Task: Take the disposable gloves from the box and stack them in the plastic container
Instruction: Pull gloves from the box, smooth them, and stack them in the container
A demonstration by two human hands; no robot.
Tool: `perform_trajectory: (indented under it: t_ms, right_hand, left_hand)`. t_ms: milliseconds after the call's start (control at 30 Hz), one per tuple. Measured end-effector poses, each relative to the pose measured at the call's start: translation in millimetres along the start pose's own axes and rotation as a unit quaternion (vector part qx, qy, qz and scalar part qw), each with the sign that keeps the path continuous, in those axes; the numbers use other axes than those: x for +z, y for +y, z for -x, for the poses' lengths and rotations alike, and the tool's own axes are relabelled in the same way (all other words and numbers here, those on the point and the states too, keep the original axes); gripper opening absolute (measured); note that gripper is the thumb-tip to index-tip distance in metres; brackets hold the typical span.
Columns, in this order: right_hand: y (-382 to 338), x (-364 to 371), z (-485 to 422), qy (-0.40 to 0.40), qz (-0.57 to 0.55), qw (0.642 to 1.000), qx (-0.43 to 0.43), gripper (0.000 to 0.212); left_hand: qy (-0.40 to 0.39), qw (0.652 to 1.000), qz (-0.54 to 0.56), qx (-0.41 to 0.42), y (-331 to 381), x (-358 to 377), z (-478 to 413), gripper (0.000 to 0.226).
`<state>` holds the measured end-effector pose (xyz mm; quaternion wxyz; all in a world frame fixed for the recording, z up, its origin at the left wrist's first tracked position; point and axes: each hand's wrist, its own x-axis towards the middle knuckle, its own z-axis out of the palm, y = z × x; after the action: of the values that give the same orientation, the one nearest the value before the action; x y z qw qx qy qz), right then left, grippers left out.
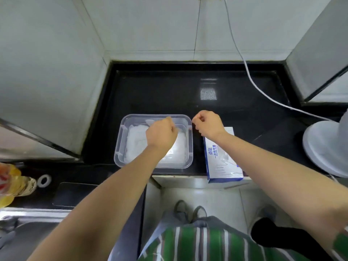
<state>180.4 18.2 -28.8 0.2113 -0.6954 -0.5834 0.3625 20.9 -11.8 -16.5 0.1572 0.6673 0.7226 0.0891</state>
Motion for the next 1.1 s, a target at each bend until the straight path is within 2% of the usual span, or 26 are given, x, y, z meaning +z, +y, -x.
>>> perform_trajectory:
  t_ms: [67,167,233,300,367,467,567,700,800,867,967,1100]
  right_hand:
    - [28.8,-19.4,6.0,-0.008,0.073,0.995,0.063,0.016]
    - [67.5,-33.2,24.0,-0.079,0.186,0.968,0.153,0.028]
    - [83.8,-34.0,35.1,-0.102,0.216,0.954,0.181,0.027]
    - [96.0,-31.8,40.3,-0.087,0.217,0.955,0.183,0.022]
    - [102.1,-28.8,40.7,-0.062,0.187,0.966,0.166,0.023]
    - [107.8,-27.0,38.5,-0.073,0.107,0.976,0.173,0.022]
    - [110.8,-29.2,39.0,-0.106,0.023,0.974,0.196,0.015]
    - [111.7,-37.6,43.0,-0.090,-0.147,0.962,0.213,0.010]
    - [112.8,-38.3,43.8,-0.108,-0.119,0.963,0.217,0.010]
    - [115.2,-33.7,40.1,-0.106,-0.081,0.964,0.230,0.019]
    - [117.9,-30.6,35.8,-0.064,-0.045,0.968,0.237,0.018]
    - [116.7,-41.6,32.0,0.015,-0.102,0.977,0.186,0.015]
  left_hand:
    - [-0.013,0.998,0.024,0.055,27.0,4.0,4.1,0.020]
    - [-0.075,0.987,0.081,0.114,59.9,20.0,12.9,0.013]
    - [-0.130,0.978,0.098,0.130,75.8,35.5,19.0,0.011]
    - [-0.189,0.970,0.090,0.125,87.3,53.4,25.9,0.015]
    - [-0.241,0.961,0.060,0.119,91.0,71.6,29.5,0.025]
    - [-0.295,0.950,0.034,0.100,91.2,91.7,33.5,0.043]
    - [-0.304,0.948,0.031,0.083,87.1,102.6,34.5,0.048]
    - [-0.297,0.951,0.031,0.084,83.5,108.2,33.8,0.048]
    - [-0.297,0.951,0.024,0.087,84.5,109.5,33.0,0.046]
    - [-0.295,0.951,0.021,0.085,84.9,110.8,32.5,0.046]
    - [-0.293,0.952,0.032,0.084,85.1,112.5,32.4,0.049]
    - [-0.290,0.952,0.040,0.086,84.3,112.3,32.6,0.049]
